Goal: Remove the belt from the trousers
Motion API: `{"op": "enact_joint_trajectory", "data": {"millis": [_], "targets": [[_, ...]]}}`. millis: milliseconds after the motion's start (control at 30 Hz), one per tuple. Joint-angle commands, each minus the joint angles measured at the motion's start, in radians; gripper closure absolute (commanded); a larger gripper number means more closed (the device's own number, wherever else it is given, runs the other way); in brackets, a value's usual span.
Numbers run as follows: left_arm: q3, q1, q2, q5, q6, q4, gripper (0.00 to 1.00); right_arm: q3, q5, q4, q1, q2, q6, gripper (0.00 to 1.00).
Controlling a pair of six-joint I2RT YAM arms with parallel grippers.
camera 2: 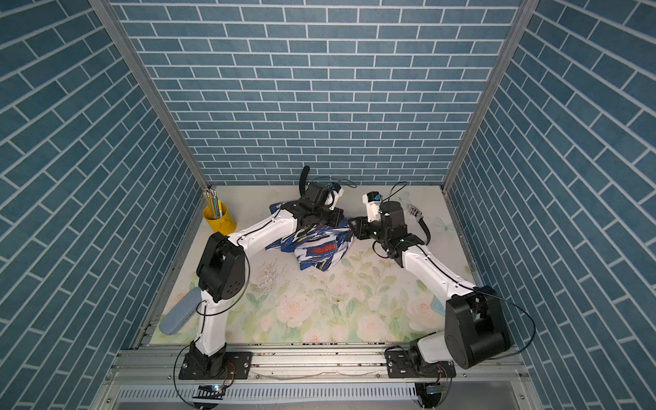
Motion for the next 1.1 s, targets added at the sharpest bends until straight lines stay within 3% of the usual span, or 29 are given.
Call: {"op": "enact_joint_trajectory", "data": {"millis": [0,100,433,767,900,1067], "targets": [[-0.167,0.003,-0.072,-0.132,-0.072,-0.047,1.0,0.037,0.146,-0.077,0.005,0.063,0.027,0.63],[-0.27,0.004,-0.081,-0.13,-0.118,0.028,1.0,0.077,0.191,-0.098,0.006,0.108,0.043,0.63],[-0.394,0.005,0.027,-0.033,-0.189,0.17,1.0,0.186,0.201,-0.091,0.005,0.254,0.074,0.61],[-0.386,0.005,0.05,-0.008,-0.185,0.181,1.0,0.237,0.259,-0.24,0.011,0.259,0.112,0.62],[-0.382,0.004,0.059,0.01,-0.185,0.192,1.0,0.331,0.327,-0.342,0.035,0.25,-0.027,0.59],[-0.402,0.005,0.051,0.018,-0.185,0.205,1.0,0.395,0.33,-0.399,0.044,0.22,-0.386,0.48]]}}
